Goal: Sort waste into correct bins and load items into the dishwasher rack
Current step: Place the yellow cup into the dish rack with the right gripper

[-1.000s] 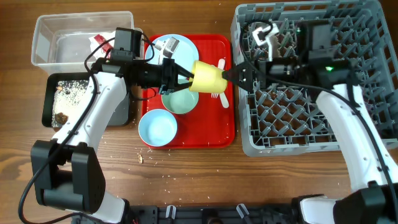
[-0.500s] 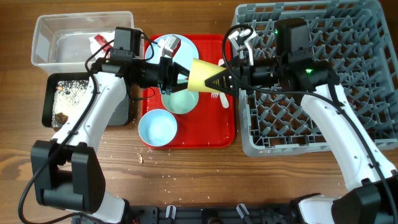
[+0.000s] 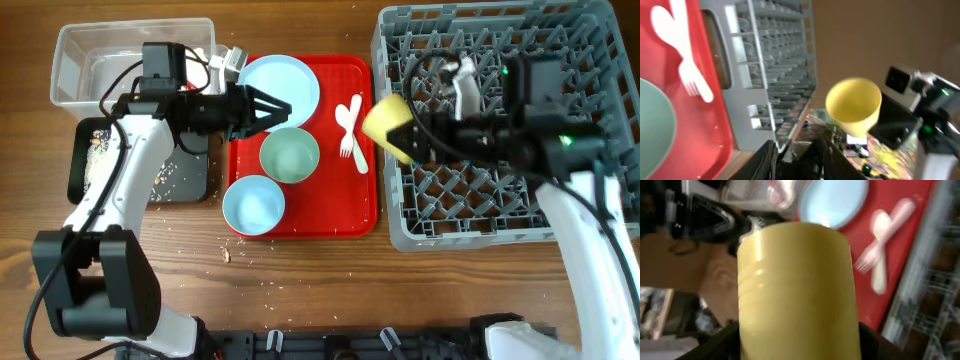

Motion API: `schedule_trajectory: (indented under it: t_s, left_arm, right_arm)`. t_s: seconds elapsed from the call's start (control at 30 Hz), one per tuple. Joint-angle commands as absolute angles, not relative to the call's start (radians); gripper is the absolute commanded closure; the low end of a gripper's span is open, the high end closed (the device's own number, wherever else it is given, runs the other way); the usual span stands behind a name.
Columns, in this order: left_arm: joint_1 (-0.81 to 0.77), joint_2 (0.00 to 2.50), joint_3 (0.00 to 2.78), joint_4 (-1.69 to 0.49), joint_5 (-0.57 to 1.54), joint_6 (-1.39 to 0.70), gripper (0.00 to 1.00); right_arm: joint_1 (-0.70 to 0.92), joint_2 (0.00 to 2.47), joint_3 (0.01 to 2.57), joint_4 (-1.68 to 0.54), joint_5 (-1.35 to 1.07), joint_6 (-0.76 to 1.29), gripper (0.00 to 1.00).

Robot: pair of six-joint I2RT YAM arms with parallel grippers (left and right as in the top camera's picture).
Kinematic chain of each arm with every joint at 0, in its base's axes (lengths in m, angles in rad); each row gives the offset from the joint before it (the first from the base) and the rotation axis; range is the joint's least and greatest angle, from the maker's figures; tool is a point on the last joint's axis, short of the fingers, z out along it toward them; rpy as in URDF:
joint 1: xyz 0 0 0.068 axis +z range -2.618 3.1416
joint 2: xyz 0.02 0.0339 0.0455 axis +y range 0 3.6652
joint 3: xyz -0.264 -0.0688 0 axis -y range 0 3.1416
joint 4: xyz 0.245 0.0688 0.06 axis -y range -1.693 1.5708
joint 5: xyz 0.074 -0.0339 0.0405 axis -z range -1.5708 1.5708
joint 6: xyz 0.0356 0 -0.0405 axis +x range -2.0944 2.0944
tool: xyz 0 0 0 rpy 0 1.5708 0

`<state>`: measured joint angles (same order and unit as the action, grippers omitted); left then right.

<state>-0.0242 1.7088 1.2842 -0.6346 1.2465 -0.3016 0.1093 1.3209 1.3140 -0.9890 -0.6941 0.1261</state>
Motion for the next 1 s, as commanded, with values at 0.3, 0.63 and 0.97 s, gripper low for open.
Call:
schedule_trajectory:
  t_s: [0.3, 0.63, 0.97]
  left_arm:
    - [-0.097, 1.692, 1.285, -0.693, 0.872, -0.294, 0.68]
    - [-0.116, 1.692, 1.285, -0.693, 0.835, -0.292, 0.67]
    - [-0.116, 1.692, 1.285, -0.693, 0.817, -0.292, 0.67]
  right_arm:
    - [0.11, 1.46, 1.325, -1.454, -0.126, 0.31, 0.3]
    - [0.126, 1.657, 1.325, -1.388, -0.178, 0.236, 0.17]
    - [0.131, 1.655, 1.573, -1.421, -0.291, 0.175, 0.05]
